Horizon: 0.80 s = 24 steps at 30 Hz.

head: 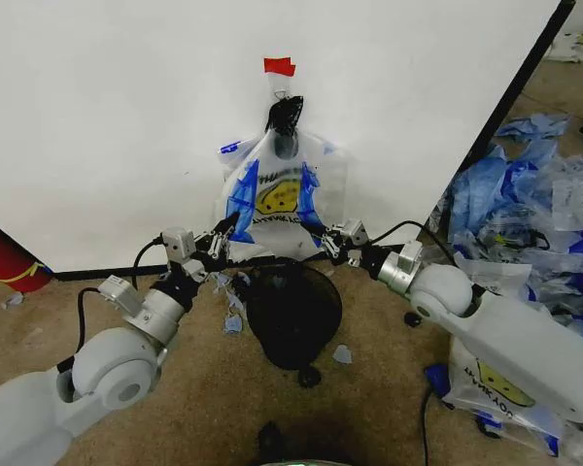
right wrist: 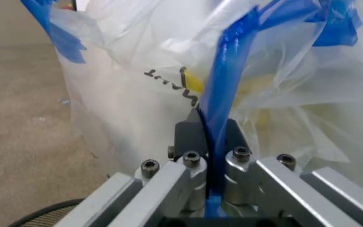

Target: Pick up the garbage bag from the wall and place it over the trash bin.

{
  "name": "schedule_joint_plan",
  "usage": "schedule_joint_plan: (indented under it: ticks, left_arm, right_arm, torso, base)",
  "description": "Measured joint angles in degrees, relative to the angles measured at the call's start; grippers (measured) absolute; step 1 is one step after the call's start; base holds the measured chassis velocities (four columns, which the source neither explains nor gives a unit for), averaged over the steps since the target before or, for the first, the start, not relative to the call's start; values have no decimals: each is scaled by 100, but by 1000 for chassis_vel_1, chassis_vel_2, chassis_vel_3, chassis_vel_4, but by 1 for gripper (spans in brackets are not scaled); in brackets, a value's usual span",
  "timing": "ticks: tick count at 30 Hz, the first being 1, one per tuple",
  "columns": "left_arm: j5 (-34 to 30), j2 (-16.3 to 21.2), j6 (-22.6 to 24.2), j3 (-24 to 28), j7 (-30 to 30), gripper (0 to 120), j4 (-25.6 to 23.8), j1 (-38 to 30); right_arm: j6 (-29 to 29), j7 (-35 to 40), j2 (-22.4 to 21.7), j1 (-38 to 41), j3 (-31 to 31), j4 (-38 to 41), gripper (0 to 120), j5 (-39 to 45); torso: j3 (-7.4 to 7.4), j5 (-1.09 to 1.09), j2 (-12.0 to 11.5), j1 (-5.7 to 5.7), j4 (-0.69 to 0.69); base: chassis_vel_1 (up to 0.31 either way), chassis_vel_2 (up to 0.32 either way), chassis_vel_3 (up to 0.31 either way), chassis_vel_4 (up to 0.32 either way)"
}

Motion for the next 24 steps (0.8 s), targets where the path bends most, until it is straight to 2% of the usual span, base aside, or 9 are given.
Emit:
schedule_joint_plan:
  ticks: [6,12,15,24]
  left_arm:
    - [-14,17,0,-8,-5,0,17,-22]
    - [-18,29,-5,-114,-30,0,-40,93]
    - [10,26,-16,-148,-42,0,-94,182]
    - [110,30,-81,-564,-66,0,-304,736]
  right_arm:
    - [177,-206,-59,-313,297,63,0,411]
    - [1298,-800,289,-567,688,-46,0,1702]
    - [1529,-970,432,-657,877,3,0,1987]
    - [1735,-1298,826,-1258,1776,130,0,2262]
  torso:
    - [0,0,0,0,-1]
    - [0,0,0,0,0]
    - [0,0,0,0,1]
    - [0,0,0,0,0]
  base:
    - [0,0,0,0]
    - [0,0,0,0]
    - [0,0,0,0]
    - [0,0,0,0]
